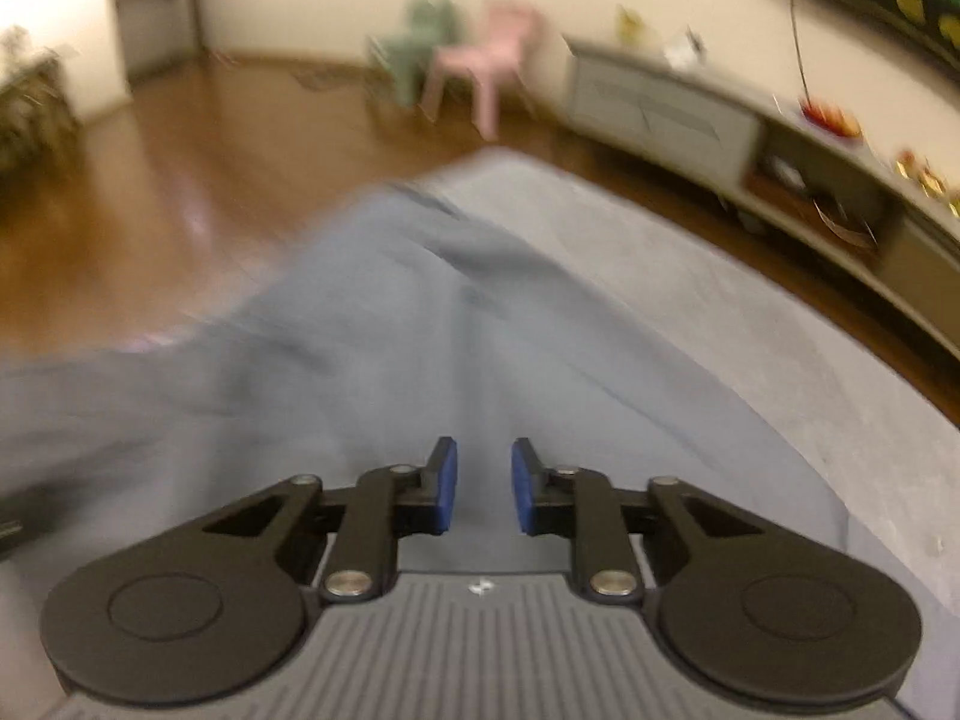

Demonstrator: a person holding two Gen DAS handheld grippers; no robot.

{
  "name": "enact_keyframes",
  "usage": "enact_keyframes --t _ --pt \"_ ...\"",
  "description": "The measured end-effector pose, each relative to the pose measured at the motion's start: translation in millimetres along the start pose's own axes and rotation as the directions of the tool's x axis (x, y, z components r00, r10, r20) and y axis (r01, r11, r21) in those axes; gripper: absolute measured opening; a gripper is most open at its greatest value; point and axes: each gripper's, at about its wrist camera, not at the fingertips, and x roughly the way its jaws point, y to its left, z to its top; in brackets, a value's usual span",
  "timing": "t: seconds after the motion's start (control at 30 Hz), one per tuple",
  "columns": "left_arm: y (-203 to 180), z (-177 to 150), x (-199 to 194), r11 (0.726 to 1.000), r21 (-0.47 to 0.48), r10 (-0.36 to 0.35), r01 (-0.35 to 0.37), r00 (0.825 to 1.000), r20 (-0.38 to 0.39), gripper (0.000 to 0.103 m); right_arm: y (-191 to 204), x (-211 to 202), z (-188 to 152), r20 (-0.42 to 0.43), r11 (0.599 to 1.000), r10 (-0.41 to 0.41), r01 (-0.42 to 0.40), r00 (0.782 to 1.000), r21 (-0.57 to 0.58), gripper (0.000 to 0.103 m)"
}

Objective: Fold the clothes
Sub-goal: 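Grasp the folded trousers with the left gripper and lift them, then grasp the grey trouser waistband with the right gripper while the left gripper releases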

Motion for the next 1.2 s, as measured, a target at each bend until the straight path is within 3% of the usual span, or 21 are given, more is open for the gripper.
enact_keyframes --t 0.1,0.2,0.33,0.43,0.47,0.5,0.6,0.67,0.73,0.77,0.8,0.83,0.87,1.0,1.1,1.2 --pt "-28.7 -15.2 -7.8 0.981 0.19 -0.039 0.03 0.998 0.042 0.0 -7.3 25.0 -3.4 -0.024 1.0 -0.027 0.027 0.999 0.007 0.006" --pt "-56.6 -36.4 -9.1 0.932 0.361 -0.062 0.042 0.997 0.043 0.0 -1.8 28.7 -0.9 -0.048 0.997 -0.052 0.05 0.997 -0.051 0.006" --pt "-84.9 -63.0 -7.3 0.85 0.524 -0.082 0.051 0.996 0.037 0.0 -13.5 26.4 17.4 -0.148 1.0 0.002 -0.005 0.989 -0.019 0.009" --pt "-91.8 -72.1 -6.4 0.823 0.566 -0.082 0.045 0.996 0.04 0.0 -29.0 -4.8 33.1 -0.1 0.995 0.054 -0.045 0.994 0.088 0.028" --pt "-93.9 -74.1 -5.8 0.818 0.573 -0.082 0.045 0.996 0.039 0.0 -32.8 -22.8 36.8 -0.051 0.989 0.08 -0.073 0.996 0.126 0.042" --pt "-96.7 -75.9 -4.8 0.814 0.579 -0.084 0.048 0.996 0.036 0.0 -31.8 -40.0 39.6 -0.011 0.985 0.11 -0.108 0.994 0.137 0.055" --pt "-104.6 -81.7 -2.4 0.797 0.601 -0.088 0.054 0.996 0.028 0.0 -16.6 -82.6 47.9 0.064 0.97 0.223 -0.228 0.973 0.089 0.08" --pt "-110.9 -88.1 -2.6 0.772 0.633 -0.089 0.05 0.996 0.029 0.0 10.9 -88.4 50.4 0.016 0.964 0.267 -0.266 0.964 -0.018 0.088" --pt "-117.7 -94.8 -3.0 0.742 0.669 -0.089 0.043 0.995 0.034 0.0 44.6 -83.4 47.5 -0.072 0.956 0.246 -0.254 0.967 -0.148 0.09" --pt "-121.2 -98.4 -3.5 0.729 0.684 -0.089 0.043 0.996 0.032 0.0 59.8 -74.0 42.4 -0.129 0.948 0.21 -0.234 0.969 -0.214 0.089" --pt "-124.8 -101.9 -3.9 0.717 0.695 -0.089 0.045 0.996 0.027 0.0 71.4 -63.7 35.8 -0.178 0.939 0.16 -0.206 0.971 -0.275 0.08" --pt "-128.6 -104.5 -5.9 0.709 0.703 -0.102 0.054 0.994 0.027 0.0 80.1 -54.8 29.3 -0.212 0.928 0.107 -0.174 0.971 -0.33 0.061" --pt "-132.7 -106.6 -9.4 0.705 0.706 -0.128 0.069 0.991 0.031 0.0 84.7 -46.5 26.9 -0.236 0.917 0.055 -0.142 0.97 -0.372 0.015" --pt "-149.2 -114.6 -23.2 0.681 0.721 -0.23 0.128 0.972 0.045 0.0 43.0 -91.2 12.0 -0.124 0.94 0.1 -0.135 0.987 -0.314 0.011" --pt "-163.1 -121.4 -31.9 0.666 0.722 -0.309 0.188 0.95 0.038 0.0 -31.7 -134.7 -16.5 -0.026 0.976 0.159 -0.161 0.987 -0.146 0.011" --pt "-184.8 -133.6 -28.8 0.662 0.677 -0.388 0.323 0.92 -0.059 0.003 -112.7 -150.9 -63.9 0.019 0.98 0.188 -0.188 0.982 0.061 0.011"
